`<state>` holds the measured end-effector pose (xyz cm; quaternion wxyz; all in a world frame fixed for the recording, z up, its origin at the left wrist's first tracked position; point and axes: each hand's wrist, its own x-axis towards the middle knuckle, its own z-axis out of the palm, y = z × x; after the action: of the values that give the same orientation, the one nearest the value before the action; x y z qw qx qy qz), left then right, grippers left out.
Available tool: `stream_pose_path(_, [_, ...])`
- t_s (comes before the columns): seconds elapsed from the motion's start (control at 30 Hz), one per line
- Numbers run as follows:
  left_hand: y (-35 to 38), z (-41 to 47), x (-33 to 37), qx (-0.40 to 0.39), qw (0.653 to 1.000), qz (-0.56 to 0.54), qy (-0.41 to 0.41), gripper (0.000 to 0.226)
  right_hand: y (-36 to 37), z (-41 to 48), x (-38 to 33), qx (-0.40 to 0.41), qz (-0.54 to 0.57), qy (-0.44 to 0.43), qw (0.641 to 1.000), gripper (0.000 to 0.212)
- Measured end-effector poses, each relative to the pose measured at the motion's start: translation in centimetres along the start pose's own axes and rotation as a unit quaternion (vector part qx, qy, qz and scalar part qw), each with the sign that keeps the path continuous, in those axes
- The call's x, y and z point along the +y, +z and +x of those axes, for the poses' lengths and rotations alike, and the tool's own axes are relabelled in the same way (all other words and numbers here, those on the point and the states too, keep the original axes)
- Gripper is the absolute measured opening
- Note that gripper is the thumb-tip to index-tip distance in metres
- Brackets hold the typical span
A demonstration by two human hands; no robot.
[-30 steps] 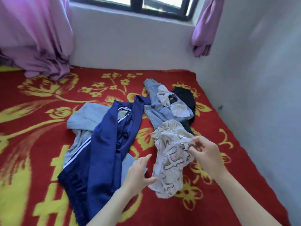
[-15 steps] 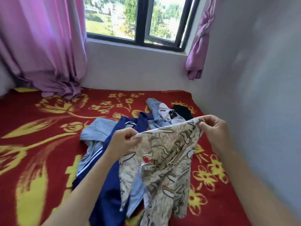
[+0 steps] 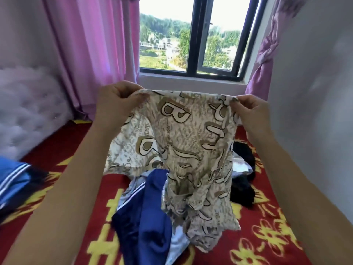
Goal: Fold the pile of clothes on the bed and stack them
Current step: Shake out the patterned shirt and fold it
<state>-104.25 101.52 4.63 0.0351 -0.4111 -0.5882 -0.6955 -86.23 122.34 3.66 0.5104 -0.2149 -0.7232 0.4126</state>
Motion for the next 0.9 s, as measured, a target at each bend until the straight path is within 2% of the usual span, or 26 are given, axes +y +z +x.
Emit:
stream_pose_path(0.07, [-0.5, 0.0, -2.0, 0.005, 0.997, 0.076, -0.007, 0.007, 1.7, -0.1, 2.5, -0.036, -0.033, 0.024, 0.999, 0.003])
stream_pose_path(0.13, [-1.1, -0.2, -6.4, 0.010, 0.974, 0.223, -0.034, 0.009, 3.6, -1.2, 6.0, -0.119, -0.117, 0.088, 0.982, 0.025])
stream_pose_path(0.17, [-1.4, -0.8, -9.2, -0.001, 0.948, 0.311, -0.072, 0.014, 4.5, -2.4, 8.0, -0.175, -0.170, 0.128, 0.961, 0.032])
stream_pose_path(0.23, [-2.2, -3.6, -14.8, -0.085, 0.863, 0.457, -0.196, 0.032, 5.7, -5.6, 12.1, -0.273, -0.253, 0.200, 0.906, 0.039])
stream_pose_path(0.3, [-3.1, -7.9, -18.9, -0.182, 0.778, 0.520, -0.303, 0.050, 6.1, -9.4, 15.7, -0.324, -0.283, 0.247, 0.868, 0.036])
stream_pose_path(0.37, [-3.7, -12.6, -21.7, -0.228, 0.741, 0.522, -0.354, 0.054, 5.7, -13.3, 18.3, -0.348, -0.299, 0.297, 0.837, 0.032])
stream_pose_path(0.53, [-2.5, -21.8, -24.2, -0.331, 0.708, 0.483, -0.395, 0.047, 2.7, -22.0, 23.4, -0.388, -0.318, 0.421, 0.756, 0.013])
stream_pose_path(0.6, [-1.7, -24.3, -24.6, -0.365, 0.699, 0.462, -0.406, 0.047, 1.6, -24.6, 25.1, -0.401, -0.337, 0.437, 0.731, 0.025])
stream_pose_path(0.73, [-0.1, -27.6, -24.7, -0.403, 0.679, 0.446, -0.422, 0.043, 0.0, -28.8, 27.8, -0.393, -0.344, 0.469, 0.712, 0.052])
stream_pose_path(0.9, [1.6, -30.1, -24.6, -0.427, 0.655, 0.430, -0.452, 0.043, -1.3, -31.4, 30.5, -0.349, -0.320, 0.514, 0.715, 0.062])
